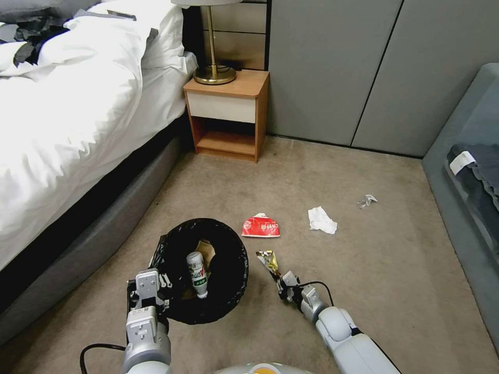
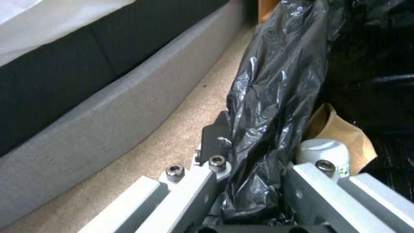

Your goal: Pick up the trash bin, then pick up the garbage from the floor and place it into the trash bin.

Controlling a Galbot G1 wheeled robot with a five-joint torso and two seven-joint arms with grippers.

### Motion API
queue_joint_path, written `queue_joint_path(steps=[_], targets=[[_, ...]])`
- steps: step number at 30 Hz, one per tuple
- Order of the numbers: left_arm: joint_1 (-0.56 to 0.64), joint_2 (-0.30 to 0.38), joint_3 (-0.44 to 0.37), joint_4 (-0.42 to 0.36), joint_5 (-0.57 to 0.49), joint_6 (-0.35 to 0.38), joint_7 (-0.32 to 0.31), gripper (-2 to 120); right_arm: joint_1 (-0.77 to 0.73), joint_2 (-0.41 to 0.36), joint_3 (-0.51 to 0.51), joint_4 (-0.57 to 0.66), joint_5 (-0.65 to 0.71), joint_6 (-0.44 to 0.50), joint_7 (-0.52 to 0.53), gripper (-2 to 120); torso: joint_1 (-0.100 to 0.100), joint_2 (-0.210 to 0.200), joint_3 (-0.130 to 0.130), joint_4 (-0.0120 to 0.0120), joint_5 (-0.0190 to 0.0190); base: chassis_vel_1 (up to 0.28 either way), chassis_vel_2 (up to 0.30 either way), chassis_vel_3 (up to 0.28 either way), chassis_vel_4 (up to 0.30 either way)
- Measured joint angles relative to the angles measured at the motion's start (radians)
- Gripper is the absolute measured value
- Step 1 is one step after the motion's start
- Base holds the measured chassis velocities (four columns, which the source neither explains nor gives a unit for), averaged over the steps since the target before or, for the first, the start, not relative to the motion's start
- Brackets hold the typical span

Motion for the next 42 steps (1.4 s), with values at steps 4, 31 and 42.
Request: queue_joint_path(steps=[4,31,42], targets=[[0.0,0.001,0.002,0.004,0.003,-0.001,0.0,1,-0.039,-0.012,0.004,0.171,0.023,0.052,0.012,0,0.0,0.0,0.0,0.0001,0.0001,0.0,0.0,0.0,0.0],[0.005,0.002,0.024,0.009,0.017,0.001,0.008,1,-0.132,-0.079,-0.286,0.701,0.071,0.087,-0.092,0,0.0,0.0,0.0,0.0001,0.0,0.0,0.0,0.0,0.0],[-0.002,0.004,0.021,0.0,0.008,0.001,0.008,1,-0.09,-0.056,-0.292,0.519,0.051,0.117,-0.065,13,0.0,0.0,0.0,0.0001,0.0,0.0,0.0,0.0,0.0]])
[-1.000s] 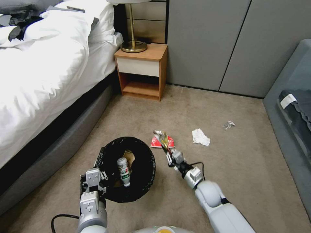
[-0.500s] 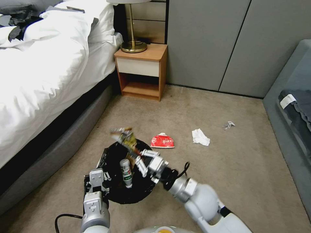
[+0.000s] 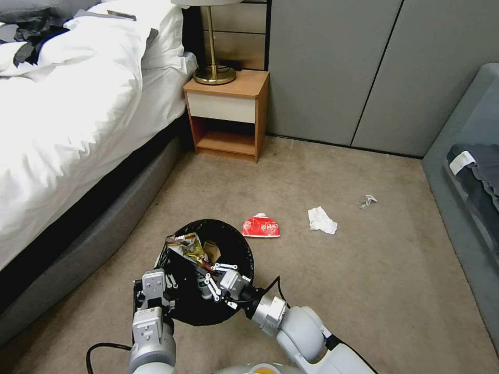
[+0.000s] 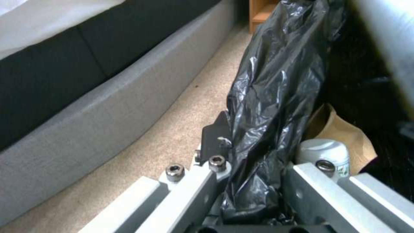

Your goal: Pick up the trash bin, then pick up the garbage from the floor and place it into the trash bin.

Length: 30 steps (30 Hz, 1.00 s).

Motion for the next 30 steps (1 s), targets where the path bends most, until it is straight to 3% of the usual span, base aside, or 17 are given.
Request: queue_joint_path(steps=[2,19,25,30], targets=[[-0.002,0.001,-0.002,0.0,-0.004,0.001,0.0,1,0.009,0.0,0.009,-0.024,0.0,0.007,0.003,25,0.0,0.0,0.0,0.0,0.0,0.0,0.0,0.0,0.0],[-0.015,0.002,-0.009,0.007,-0.01,0.006,0.0,1,-0.011,-0.004,0.018,0.008,-0.004,0.017,0.003,82,0.0,0.0,0.0,0.0,0.0,0.0,0.0,0.0,0.0],[-0.019,0.003,-0.011,0.018,-0.01,0.007,0.0,1,-0.05,-0.019,0.031,0.114,-0.013,0.028,0.024,104,0.0,0.0,0.0,0.0,0.0,0.0,0.0,0.0,0.0],[-0.021,0.003,-0.014,0.032,-0.009,0.007,0.0,1,-0.072,-0.02,0.067,0.226,-0.006,0.023,0.094,112,0.0,0.0,0.0,0.0,0.0,0.0,0.0,0.0,0.0]])
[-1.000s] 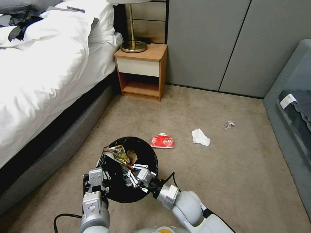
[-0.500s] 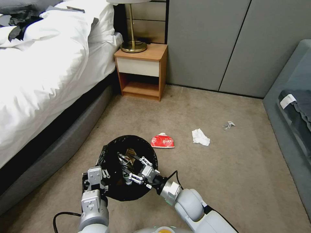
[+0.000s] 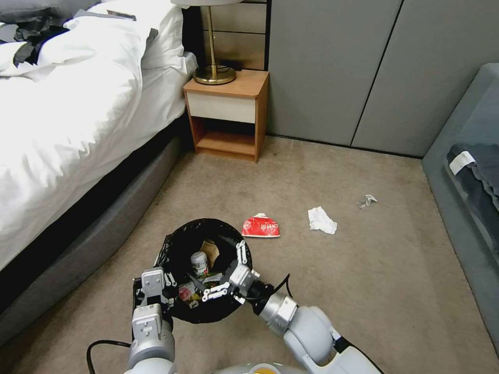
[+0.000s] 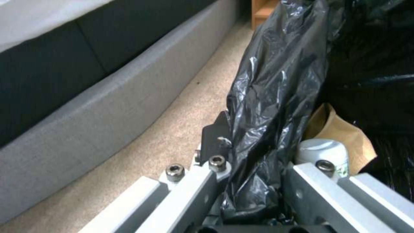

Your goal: Pick up the trash bin, then pick up the garbage from the floor and place it into the trash bin.

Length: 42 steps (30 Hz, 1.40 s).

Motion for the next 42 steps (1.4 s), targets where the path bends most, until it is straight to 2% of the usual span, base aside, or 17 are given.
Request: queue_joint_path(steps=[4,7,9,10,14,19,27,29,33,42], targets=[[-0.003,0.002,-0.005,0.013,0.0,0.0,0.0,1,-0.026,0.006,0.041,0.092,0.001,-0.009,0.074,114,0.0,0.0,0.0,0.0001,0.0,0.0,0.0,0.0,0.0],[-0.008,0.005,-0.015,0.032,-0.004,-0.001,0.0,1,-0.098,0.016,0.101,0.221,-0.001,-0.03,0.176,114,0.0,0.0,0.0,0.0,0.0,0.0,0.0,0.0,0.0],[-0.008,0.007,-0.016,0.034,-0.005,-0.001,0.0,1,-0.117,0.018,0.112,0.243,-0.002,-0.032,0.192,114,0.0,0.0,0.0,0.0,0.0,0.0,0.0,0.0,0.0],[-0.01,0.009,-0.018,0.04,-0.009,-0.002,0.0,1,-0.179,0.025,0.148,0.295,-0.018,-0.028,0.226,113,0.0,0.0,0.0,-0.0001,-0.0001,0.0,0.0,0.0,0.0],[-0.014,0.01,-0.019,0.041,-0.015,-0.002,0.0,1,-0.287,0.043,0.189,0.334,-0.055,0.005,0.267,108,0.0,0.0,0.0,-0.0004,0.0,0.0,0.0,0.0,0.0],[-0.01,0.013,-0.016,0.038,-0.017,-0.003,0.0,1,-0.362,0.076,0.25,0.326,-0.07,0.071,0.297,100,0.0,0.0,0.0,-0.0001,-0.0001,0.0,0.0,0.0,0.0],[-0.002,0.018,-0.015,0.022,-0.025,-0.007,0.001,1,-0.394,0.108,0.364,0.261,-0.051,0.156,0.323,100,0.0,0.0,0.0,0.0,0.0,0.0,0.0,0.0,0.0],[-0.001,0.021,-0.018,0.018,-0.019,-0.011,0.014,1,-0.423,0.115,0.418,0.218,-0.053,0.196,0.323,100,0.0,0.0,0.0,0.0,0.0,0.0,0.0,0.0,0.0],[0.001,0.02,-0.025,0.019,0.016,-0.036,0.051,1,-0.435,0.12,0.443,0.186,-0.053,0.221,0.323,100,0.0,0.0,0.0,-0.0001,0.0,0.0,0.0,0.0,0.0],[0.003,0.013,-0.028,0.028,0.032,-0.051,0.066,1,-0.421,0.123,0.472,0.169,-0.053,0.239,0.316,100,0.0,0.0,0.0,0.0,-0.0001,0.0,0.0,0.0,0.0]])
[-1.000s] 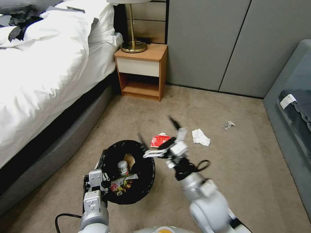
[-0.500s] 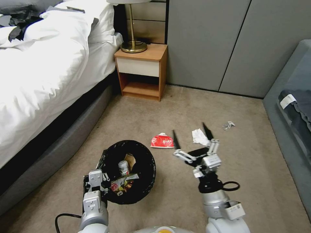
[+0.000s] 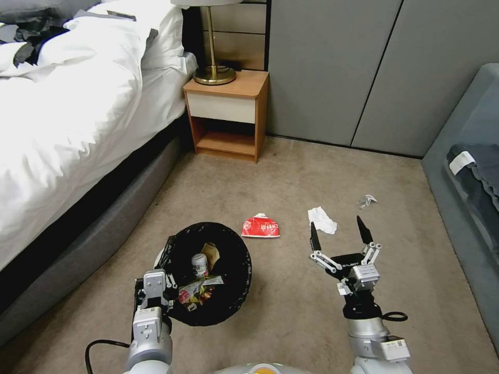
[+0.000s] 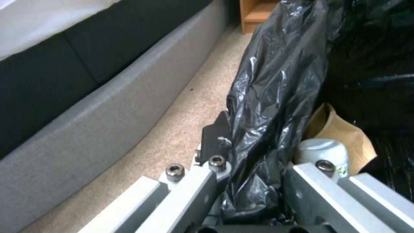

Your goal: Pick up the trash bin, then pick up the garbage from the floor and place it into the trash bin.

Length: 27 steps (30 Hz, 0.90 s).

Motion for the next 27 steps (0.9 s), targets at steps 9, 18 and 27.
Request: queue_joint_path(steps=[9,18,27], targets=[[-0.007,-0.002,0.001,0.006,-0.012,0.001,-0.009,1,0.007,0.006,0.001,-0.018,0.001,0.004,0.005,100,0.0,0.0,0.0,0.0,0.0,-0.01,-0.015,-0.014,-0.012],[-0.013,-0.001,0.004,0.009,-0.017,0.004,-0.012,1,0.01,0.009,0.002,-0.021,0.004,0.003,0.004,100,0.0,0.0,0.0,-0.0002,0.0,-0.068,-0.073,-0.078,-0.075],[-0.013,0.001,0.003,0.009,-0.025,0.005,-0.015,1,0.013,0.009,0.005,-0.027,0.004,0.003,0.0,100,0.0,0.0,0.0,-0.0001,0.0,-0.064,-0.059,-0.06,-0.067]])
